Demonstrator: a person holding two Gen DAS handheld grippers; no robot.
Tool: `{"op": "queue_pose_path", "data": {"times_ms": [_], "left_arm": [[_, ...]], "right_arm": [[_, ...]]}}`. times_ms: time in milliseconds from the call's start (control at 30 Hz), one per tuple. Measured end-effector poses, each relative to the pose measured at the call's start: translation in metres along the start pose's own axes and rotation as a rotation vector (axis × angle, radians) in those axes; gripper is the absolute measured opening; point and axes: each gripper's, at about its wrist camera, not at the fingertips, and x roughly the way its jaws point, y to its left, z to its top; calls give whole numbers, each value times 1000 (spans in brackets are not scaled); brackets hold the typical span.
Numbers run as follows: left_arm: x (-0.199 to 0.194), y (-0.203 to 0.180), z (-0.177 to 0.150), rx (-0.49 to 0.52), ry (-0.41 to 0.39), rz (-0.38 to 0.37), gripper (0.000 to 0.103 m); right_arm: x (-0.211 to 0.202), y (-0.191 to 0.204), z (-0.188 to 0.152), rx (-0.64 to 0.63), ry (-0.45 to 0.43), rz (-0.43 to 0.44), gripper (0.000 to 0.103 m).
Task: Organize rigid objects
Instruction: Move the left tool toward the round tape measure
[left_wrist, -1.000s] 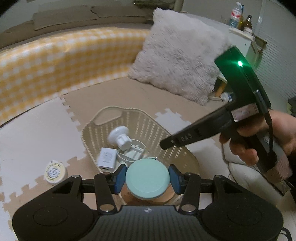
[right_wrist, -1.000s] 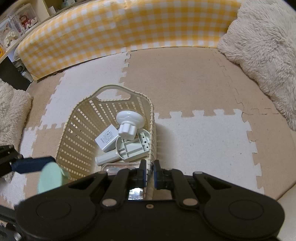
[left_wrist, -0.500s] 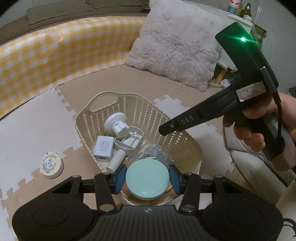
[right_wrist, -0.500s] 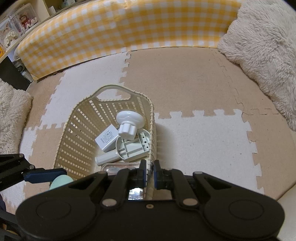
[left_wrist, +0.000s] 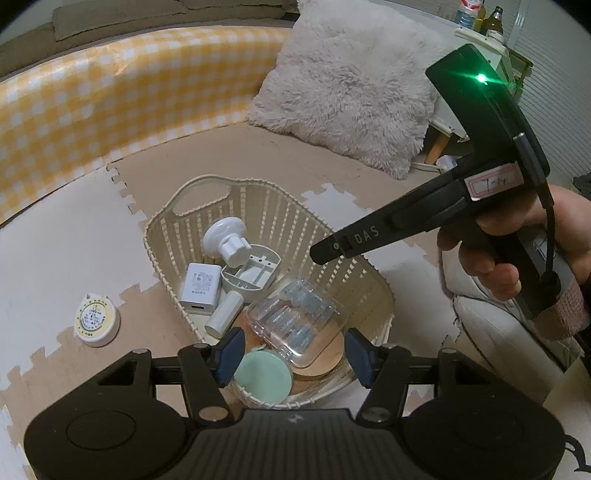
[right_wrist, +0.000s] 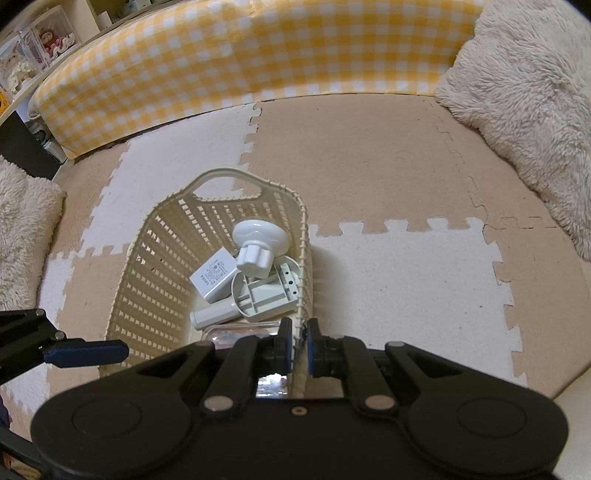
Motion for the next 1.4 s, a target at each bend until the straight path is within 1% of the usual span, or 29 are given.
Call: {"op": "queue_pose_path", "data": {"times_ms": [300,467,533,700,733,767,800,833,967,1100,1233,1300,1400], "left_arm": [[-4,-3,3,2,-5,-9,61],[-16,-8,9,11,-29,-11,62],[-22,-10,12,14,-43,-11,67],[-43,-10,22,15,-98,-6,70],[-48,-9,24,14,-113,0,75],[-53,-7,26,12,-126,9,78],[-57,-5,28,8,-144,22,85],[-62,-2,29,3,-160,35,88],[-76,17,35,-47,-215,78,95],[-82,42,34,-117,-248,142,103],[-81,69,29,-189,-271,190,103],[-74,81,24,-221,-261,220,103],[-58,97,15,-240,-236,277,103]], "right_arm": [[0,0,0,0,0,0,8],[0,0,0,0,0,0,8],[0,0,0,0,0,0,8],[0,0,0,0,0,0,8],[0,0,0,0,0,0,8],[0,0,0,0,0,0,8],[0,0,0,1,0,0,8],[0,0,0,1,0,0,8],[0,0,0,-1,0,-1,8],[0,1,0,-3,0,-2,8],[0,1,0,-3,1,-2,8],[0,2,0,-4,1,-1,8],[0,2,0,-6,1,-2,8]]}}
